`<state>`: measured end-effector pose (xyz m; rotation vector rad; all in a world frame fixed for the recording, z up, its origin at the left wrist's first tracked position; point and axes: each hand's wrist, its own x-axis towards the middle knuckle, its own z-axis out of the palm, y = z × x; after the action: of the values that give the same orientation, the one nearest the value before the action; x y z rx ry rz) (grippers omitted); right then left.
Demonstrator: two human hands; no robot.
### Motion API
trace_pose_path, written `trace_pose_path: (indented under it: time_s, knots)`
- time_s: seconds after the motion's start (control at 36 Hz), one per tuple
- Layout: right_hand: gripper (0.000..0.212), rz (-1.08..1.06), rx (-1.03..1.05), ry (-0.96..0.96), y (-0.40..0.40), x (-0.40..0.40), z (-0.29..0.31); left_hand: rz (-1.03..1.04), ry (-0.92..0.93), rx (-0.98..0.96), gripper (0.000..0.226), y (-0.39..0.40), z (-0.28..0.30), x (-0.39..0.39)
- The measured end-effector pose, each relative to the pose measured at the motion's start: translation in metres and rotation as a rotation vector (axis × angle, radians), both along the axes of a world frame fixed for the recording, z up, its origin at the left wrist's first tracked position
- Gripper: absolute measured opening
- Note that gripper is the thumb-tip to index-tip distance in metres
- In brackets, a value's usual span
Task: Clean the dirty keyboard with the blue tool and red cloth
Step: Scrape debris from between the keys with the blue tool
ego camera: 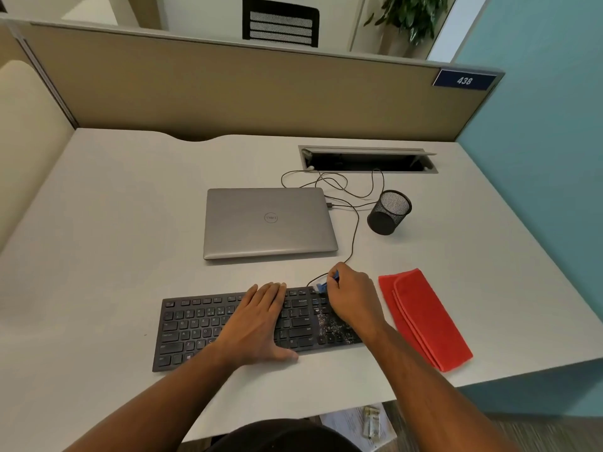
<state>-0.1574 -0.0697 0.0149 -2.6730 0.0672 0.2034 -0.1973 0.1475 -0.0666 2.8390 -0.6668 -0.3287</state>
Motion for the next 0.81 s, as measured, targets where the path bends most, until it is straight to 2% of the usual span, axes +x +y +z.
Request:
trace_pose_path:
  time_s: [0.06, 0.19, 0.36, 0.53, 0.72, 0.81]
  knots:
    - [0.014, 0.006, -0.019, 0.028, -0.003, 0.004, 0.005, -0.002, 0.005, 0.001, 0.143, 0.0, 0.0, 0.0]
    - [0.012, -0.085, 0.104, -0.025, -0.01, 0.006, 0.012, -0.006, 0.011, 0.008, 0.143, 0.0, -0.001, 0.0]
    - [0.014, 0.056, -0.102, 0.077, -0.011, 0.005, 0.013, -0.002, 0.001, -0.007, 0.142, 0.001, -0.002, -0.001]
    - [0.016, 0.001, -0.021, 0.021, -0.012, 0.008, 0.019, -0.008, 0.0, -0.001, 0.141, 0.002, -0.003, -0.001]
    - [0.015, 0.053, -0.159, 0.097, -0.014, 0.006, 0.02, -0.009, 0.014, 0.003, 0.141, 0.002, -0.003, -0.001]
    - [0.016, 0.02, -0.065, 0.042, -0.013, 0.011, 0.024, -0.005, 0.012, 0.003, 0.141, 0.002, -0.004, -0.001]
